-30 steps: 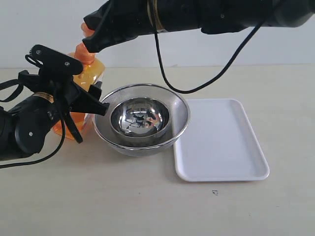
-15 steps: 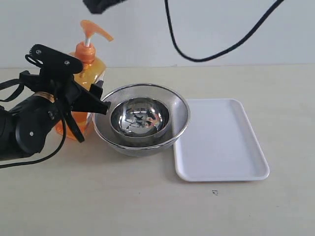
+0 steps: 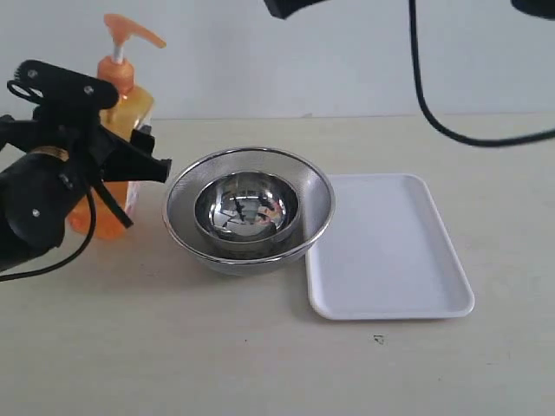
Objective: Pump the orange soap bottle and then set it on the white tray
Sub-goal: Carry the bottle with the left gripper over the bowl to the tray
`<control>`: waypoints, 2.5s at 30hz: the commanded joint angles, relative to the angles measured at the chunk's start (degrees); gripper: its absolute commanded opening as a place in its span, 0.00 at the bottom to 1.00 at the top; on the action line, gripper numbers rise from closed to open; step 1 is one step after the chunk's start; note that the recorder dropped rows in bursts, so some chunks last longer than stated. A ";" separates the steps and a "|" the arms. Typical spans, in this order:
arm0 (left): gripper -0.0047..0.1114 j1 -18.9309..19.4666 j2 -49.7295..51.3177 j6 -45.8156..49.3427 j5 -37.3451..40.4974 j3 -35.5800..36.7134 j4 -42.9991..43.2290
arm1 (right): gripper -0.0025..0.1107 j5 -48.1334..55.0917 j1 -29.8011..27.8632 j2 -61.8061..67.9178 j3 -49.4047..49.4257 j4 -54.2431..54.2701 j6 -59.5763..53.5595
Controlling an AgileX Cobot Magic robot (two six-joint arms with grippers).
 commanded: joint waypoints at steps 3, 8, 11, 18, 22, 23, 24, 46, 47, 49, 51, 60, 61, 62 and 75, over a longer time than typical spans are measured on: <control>0.08 -0.12 -12.46 5.95 -1.78 -0.53 -0.95 | 0.02 13.23 0.09 -8.26 11.20 7.74 0.04; 0.08 -0.24 -21.63 1.14 7.44 -0.67 7.86 | 0.02 20.67 0.09 -14.26 17.84 14.99 -0.07; 0.08 -0.24 -25.01 -6.12 16.14 -2.78 15.49 | 0.02 21.42 0.09 -17.46 21.09 17.01 -0.20; 0.08 -0.84 -24.66 -25.72 27.92 -10.90 32.09 | 0.02 21.42 0.09 -24.39 27.33 22.76 -0.61; 0.08 -5.21 -21.87 -33.28 27.92 -14.77 42.17 | 0.02 23.37 0.09 -28.13 29.93 26.29 -2.83; 0.08 -6.48 -20.95 -34.12 27.92 -15.66 43.24 | 0.02 24.85 0.09 -29.01 30.27 27.69 -3.11; 0.08 -7.73 -19.46 -34.78 27.92 -16.98 43.54 | 0.02 26.56 0.09 -29.95 30.72 29.13 -3.34; 0.08 -20.16 14.15 -39.35 19.74 -38.26 44.06 | 0.02 35.33 0.09 -41.35 37.45 42.90 -12.94; 0.08 -20.40 15.25 -39.35 18.38 -38.53 44.06 | 0.02 35.46 0.09 -41.35 37.45 42.90 -12.95; 0.08 -20.78 17.00 -39.35 15.87 -38.78 44.06 | 0.02 35.58 0.09 -41.35 37.45 42.90 -12.95; 0.08 -20.91 18.39 -39.35 14.72 -38.78 44.32 | 0.02 35.58 0.09 -41.35 37.45 42.90 -13.46; 0.08 -20.91 21.50 -42.40 17.95 -38.78 44.32 | 0.02 35.69 0.09 -41.35 37.45 42.90 -13.83; 0.08 -20.91 21.50 -42.40 18.31 -38.78 44.32 | 0.02 35.69 0.09 -41.35 37.45 42.90 -13.83; 0.08 -20.91 21.56 -42.40 18.81 -38.78 44.32 | 0.02 35.69 0.09 -41.35 37.45 42.90 -13.83; 0.49 -20.91 21.56 -45.56 21.33 -38.78 44.32 | 0.02 35.69 0.09 -41.35 37.45 42.90 -14.22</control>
